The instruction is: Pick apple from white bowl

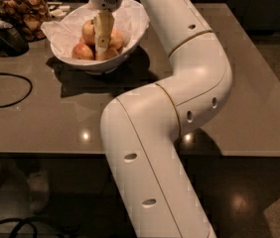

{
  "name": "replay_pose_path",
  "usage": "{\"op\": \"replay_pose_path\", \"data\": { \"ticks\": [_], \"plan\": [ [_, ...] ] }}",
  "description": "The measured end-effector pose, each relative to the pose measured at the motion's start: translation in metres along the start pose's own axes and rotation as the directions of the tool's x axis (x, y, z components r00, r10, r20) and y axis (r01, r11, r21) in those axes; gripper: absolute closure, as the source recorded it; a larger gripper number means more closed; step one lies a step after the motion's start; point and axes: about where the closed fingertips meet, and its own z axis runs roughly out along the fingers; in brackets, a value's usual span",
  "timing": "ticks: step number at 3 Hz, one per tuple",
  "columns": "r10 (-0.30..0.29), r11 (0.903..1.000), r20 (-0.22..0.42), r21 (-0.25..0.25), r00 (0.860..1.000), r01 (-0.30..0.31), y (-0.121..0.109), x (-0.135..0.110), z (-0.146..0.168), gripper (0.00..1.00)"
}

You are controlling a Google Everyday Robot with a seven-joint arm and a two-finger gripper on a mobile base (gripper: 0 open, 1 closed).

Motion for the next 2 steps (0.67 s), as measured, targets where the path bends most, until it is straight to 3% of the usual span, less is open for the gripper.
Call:
{"op": "replay_pose_path", "data": {
  "ticks": [2],
  "plan": [
    [-0.024,0.9997,-0.012,-0.009,1.000,0.024,0.0002,-0.0025,0.0049,0.04]
  ]
}}
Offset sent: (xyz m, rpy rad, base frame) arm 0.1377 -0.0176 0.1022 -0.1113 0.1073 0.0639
